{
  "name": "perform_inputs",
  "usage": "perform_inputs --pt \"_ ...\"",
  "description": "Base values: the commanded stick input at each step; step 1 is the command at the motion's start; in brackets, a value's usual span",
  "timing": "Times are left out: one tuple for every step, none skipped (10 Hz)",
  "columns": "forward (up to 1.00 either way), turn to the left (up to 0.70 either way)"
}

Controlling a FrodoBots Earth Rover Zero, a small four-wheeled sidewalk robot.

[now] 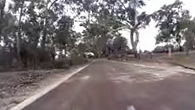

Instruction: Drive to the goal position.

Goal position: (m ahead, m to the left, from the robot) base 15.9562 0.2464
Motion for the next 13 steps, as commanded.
perform_inputs --pt "0.6 0.0" --pt "0.6 0.0" --pt "0.6 0.0" --pt "0.6 0.0" --pt "0.6 0.0" --pt "0.6 0.0" --pt "0.6 0.0" --pt "0.6 0.0" --pt "0.6 0.0" --pt "0.6 0.0" --pt "0.6 0.0" --pt "0.6 0.0" --pt "0.6 0.0"
